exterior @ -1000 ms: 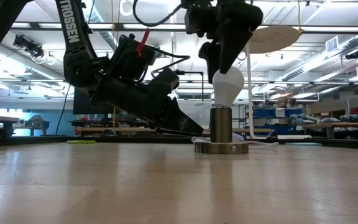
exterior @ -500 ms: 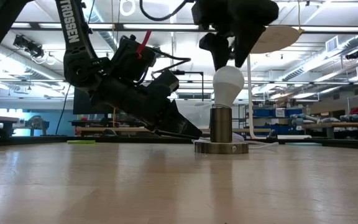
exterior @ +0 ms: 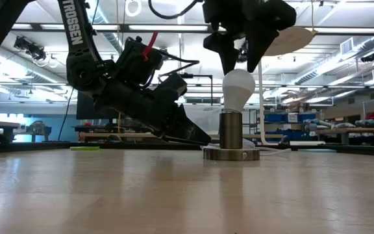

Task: Screw lightbulb
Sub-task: Insert the lightbulb into the lamp

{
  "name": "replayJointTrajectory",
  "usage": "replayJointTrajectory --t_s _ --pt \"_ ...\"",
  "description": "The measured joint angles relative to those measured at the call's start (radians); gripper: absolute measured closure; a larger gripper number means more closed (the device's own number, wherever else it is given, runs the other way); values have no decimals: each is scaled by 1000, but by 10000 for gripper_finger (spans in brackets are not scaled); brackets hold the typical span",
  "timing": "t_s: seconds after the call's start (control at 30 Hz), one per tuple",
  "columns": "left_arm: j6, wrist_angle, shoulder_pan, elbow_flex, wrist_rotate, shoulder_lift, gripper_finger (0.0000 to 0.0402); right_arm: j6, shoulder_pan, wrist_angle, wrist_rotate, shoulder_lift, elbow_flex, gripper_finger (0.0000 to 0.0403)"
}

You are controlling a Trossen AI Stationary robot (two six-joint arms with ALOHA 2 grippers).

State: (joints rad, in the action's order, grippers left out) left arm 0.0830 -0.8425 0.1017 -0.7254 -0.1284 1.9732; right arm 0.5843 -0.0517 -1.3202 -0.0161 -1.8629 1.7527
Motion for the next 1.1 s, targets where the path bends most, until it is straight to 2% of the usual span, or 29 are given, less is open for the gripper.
replayJointTrajectory --t_s 0.13,0.43,0.8,1.1 --pt "0 1 0 0 0 0 250 4 7 10 1 0 -41 102" --pt "0 0 0 0 0 0 250 -40 18 44 15 0 -44 93" --pt "0 1 0 0 0 0 250 -144 -11 51 -44 0 -43 140" --pt "0 2 0 0 0 0 250 -193 -18 20 -63 0 -29 135"
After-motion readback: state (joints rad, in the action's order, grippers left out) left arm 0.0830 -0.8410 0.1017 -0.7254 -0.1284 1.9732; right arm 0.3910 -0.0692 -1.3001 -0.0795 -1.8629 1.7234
